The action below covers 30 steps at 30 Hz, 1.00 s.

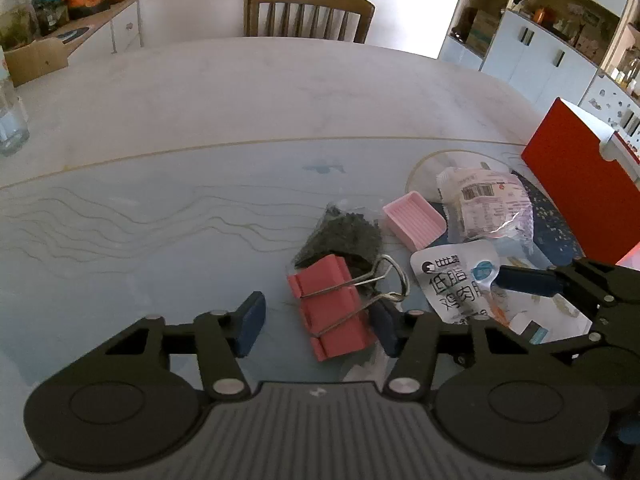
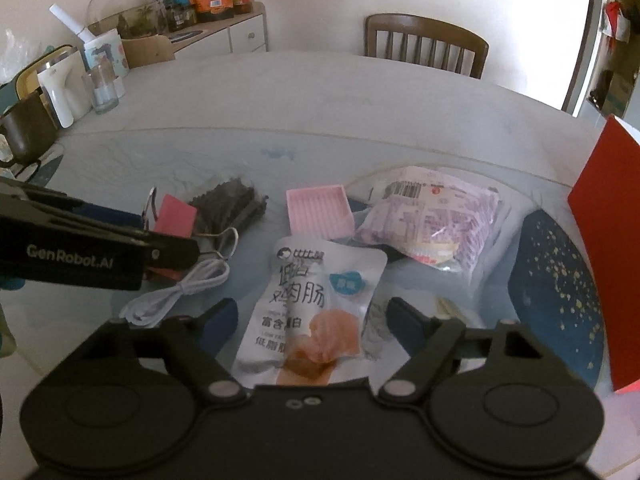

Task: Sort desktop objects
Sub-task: 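Grasp pink binder clip with left gripper while right gripper grasps white snack pouch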

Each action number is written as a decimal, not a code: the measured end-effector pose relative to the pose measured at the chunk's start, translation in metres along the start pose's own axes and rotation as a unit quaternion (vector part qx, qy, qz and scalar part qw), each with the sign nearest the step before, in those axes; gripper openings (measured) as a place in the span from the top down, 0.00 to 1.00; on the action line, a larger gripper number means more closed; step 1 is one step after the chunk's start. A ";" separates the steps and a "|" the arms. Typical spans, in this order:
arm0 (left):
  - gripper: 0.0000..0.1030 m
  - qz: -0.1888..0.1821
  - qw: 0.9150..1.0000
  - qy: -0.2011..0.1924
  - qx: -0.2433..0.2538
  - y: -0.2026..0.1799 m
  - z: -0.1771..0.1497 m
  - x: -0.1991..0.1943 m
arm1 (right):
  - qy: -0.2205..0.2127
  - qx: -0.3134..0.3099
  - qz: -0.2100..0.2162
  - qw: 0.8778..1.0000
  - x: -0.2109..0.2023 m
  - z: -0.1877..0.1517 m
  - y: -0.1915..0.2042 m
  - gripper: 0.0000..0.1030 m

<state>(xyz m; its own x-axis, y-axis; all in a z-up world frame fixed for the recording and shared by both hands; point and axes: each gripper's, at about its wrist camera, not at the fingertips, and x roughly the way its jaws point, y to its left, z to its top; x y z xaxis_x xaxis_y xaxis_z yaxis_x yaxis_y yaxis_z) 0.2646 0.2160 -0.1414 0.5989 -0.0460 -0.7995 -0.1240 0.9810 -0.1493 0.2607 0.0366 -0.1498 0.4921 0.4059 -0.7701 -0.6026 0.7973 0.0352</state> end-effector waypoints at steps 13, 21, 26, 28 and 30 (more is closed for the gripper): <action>0.67 -0.017 1.000 0.003 -0.016 0.002 0.001 -0.002 | -0.001 -0.005 -0.002 1.000 -0.001 0.003 0.002 0.40; 0.67 -0.017 1.000 -0.001 -0.025 0.003 -0.001 -0.007 | -0.004 -0.009 -0.007 1.000 -0.007 0.004 0.000 0.42; 0.68 -0.021 0.999 -0.004 -0.030 0.002 -0.002 -0.014 | -0.005 -0.008 -0.004 1.000 -0.012 0.001 -0.002 0.42; 0.69 -0.020 0.999 -0.006 -0.031 0.001 -0.003 -0.017 | -0.009 -0.009 -0.003 1.000 -0.017 0.000 -0.004 0.42; 0.69 -0.020 0.999 -0.007 -0.029 0.000 -0.005 -0.020 | -0.011 -0.006 -0.002 1.000 -0.021 -0.001 -0.004 0.42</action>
<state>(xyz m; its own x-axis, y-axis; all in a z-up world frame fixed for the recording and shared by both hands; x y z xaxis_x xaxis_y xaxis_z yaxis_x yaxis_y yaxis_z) 0.2492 0.2160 -0.1285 0.6144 -0.0812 -0.7848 -0.1455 0.9660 -0.2138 0.2525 0.0246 -0.1340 0.5078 0.4132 -0.7559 -0.6085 0.7931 0.0247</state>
